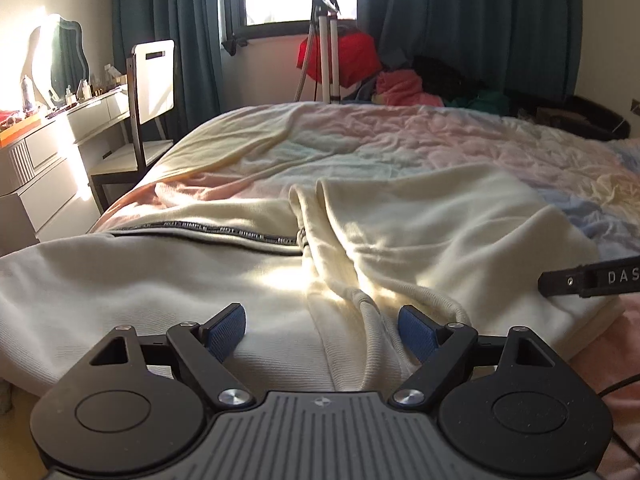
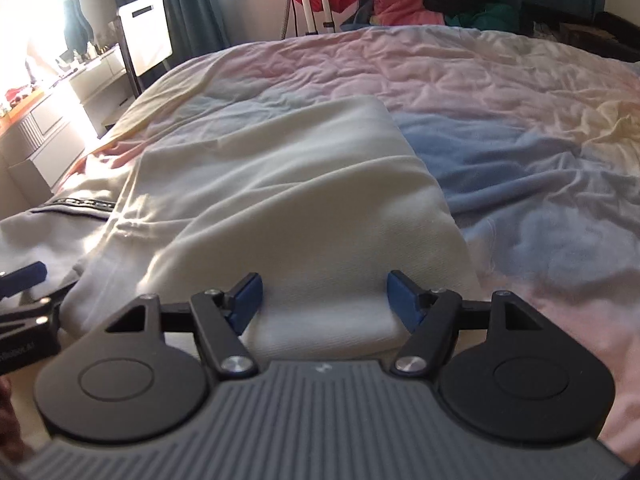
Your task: Fold clothes
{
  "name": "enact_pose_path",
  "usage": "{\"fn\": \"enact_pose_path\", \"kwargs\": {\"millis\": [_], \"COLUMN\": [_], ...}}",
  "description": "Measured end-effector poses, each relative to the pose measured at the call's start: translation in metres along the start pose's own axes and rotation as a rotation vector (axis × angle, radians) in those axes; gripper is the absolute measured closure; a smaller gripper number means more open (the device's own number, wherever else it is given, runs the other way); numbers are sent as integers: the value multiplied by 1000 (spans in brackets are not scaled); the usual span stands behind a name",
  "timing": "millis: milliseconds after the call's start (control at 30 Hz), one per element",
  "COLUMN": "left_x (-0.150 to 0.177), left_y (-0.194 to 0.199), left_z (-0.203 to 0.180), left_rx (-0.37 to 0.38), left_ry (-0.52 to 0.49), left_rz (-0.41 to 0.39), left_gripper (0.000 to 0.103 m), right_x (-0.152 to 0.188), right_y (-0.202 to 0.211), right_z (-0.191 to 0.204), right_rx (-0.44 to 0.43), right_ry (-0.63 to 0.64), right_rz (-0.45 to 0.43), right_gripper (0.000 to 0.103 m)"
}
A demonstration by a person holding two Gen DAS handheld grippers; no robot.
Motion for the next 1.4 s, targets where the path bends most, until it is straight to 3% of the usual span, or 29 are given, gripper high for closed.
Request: {"fn": "enact_pose_path", "kwargs": {"millis": [200,300,400,500,633,800,933,1033,1100,1200,1333,1400], "left_x": [-8,-17,-1,32,58,66,80,95,103,111,105,92], "left_y": [25,57,71,64,49,14,-10,-21,-28,-35,-41,-37], "left_z": [32,81,140,190,224,259,296,322,335,356,370,371], "left_rx": [-4,16,-3,-1,80,195,187,149,133,36,-40,-97], "left_ry": [85,279,519,766,1027,1311,1508,1606,1663,1650,1530,1425], "left_rz": [22,-10,69,187,287,301,299,282,277,257,244,213], "left_gripper": [18,5,1,1,1,1,4,7,10,23,43,59], "right_x": [3,4,3,4,6,6,2,-5,-8,-3,23,28], "right_y": [2,7,8,8,10,8,10,15,19,14,-15,-21], "right_z": [1,0,0,2,7,9,10,18,31,54,68,71], "right_rx": [-4,-12,-13,-18,-32,-20,3,-13,-69,-112,-89,-65], "right_ry": [-4,-15,-18,-22,-20,-4,13,37,63,147,259,302], "right_rz": [1,3,6,10,14,14,-15,-62,-89,-64,68,64], "right_gripper": [31,31,31,31,31,32,32,32,32,32,30,29]}}
Point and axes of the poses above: each gripper's, at about its wrist camera, not at the fingertips, and y roughly against the way its jaws point, z to its left, x to its underside, the point moved 9 cm from there along -y, roughly the way its jaws point, and after that the axes turned 14 degrees about -x, right-handed, at the moved point
